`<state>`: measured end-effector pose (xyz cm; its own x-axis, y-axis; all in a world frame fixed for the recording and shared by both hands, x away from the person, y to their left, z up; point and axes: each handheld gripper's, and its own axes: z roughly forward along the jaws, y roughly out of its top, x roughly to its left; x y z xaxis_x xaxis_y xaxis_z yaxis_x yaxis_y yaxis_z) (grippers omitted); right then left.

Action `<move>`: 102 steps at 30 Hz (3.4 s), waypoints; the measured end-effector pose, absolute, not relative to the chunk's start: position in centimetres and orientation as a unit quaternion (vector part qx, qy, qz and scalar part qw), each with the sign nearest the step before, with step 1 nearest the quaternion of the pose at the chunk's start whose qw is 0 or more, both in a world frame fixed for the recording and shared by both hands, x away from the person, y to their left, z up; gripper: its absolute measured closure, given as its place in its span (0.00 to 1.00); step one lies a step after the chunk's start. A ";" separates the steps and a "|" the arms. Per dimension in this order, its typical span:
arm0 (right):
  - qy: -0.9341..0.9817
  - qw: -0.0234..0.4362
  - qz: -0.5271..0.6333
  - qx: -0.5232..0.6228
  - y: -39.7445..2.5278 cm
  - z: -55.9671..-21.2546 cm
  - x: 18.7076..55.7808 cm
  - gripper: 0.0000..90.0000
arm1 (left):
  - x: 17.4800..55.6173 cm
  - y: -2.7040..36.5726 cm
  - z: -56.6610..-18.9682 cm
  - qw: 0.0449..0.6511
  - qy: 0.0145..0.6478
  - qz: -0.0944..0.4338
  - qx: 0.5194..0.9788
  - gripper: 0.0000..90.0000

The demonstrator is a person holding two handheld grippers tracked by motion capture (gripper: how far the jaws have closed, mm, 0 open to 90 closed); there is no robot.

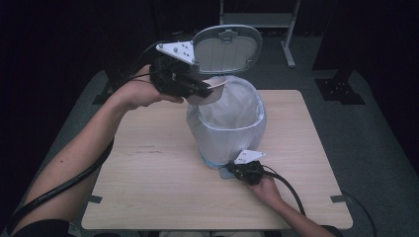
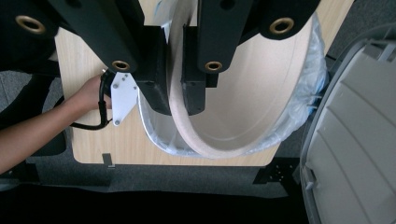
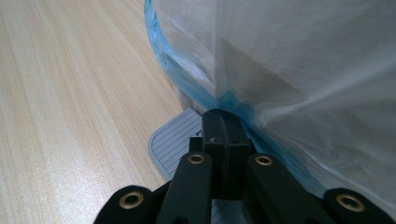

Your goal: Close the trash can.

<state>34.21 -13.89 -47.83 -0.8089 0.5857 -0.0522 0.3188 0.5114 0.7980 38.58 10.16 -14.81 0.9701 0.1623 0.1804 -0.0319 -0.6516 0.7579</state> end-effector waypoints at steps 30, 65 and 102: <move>0.855 0.157 0.419 0.264 -13.9 -47.8 34.3 1.00 | 40.2 6.3 -16.1 0.415 0.022 0.101 0.904 0.92; 0.854 0.159 0.418 0.264 -13.9 -47.8 34.2 1.00 | 42.7 3.6 -18.9 0.390 0.031 0.083 0.916 0.92; 0.855 0.161 0.417 0.265 -13.8 -47.8 34.1 1.00 | 40.1 11.5 -20.3 0.456 0.110 0.068 0.881 0.61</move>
<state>34.14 -13.81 -47.81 -0.8081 0.5866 -0.0539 0.3188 0.5124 0.7973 40.15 11.48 -20.31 0.9663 0.2567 0.0198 0.1321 -0.5601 0.8178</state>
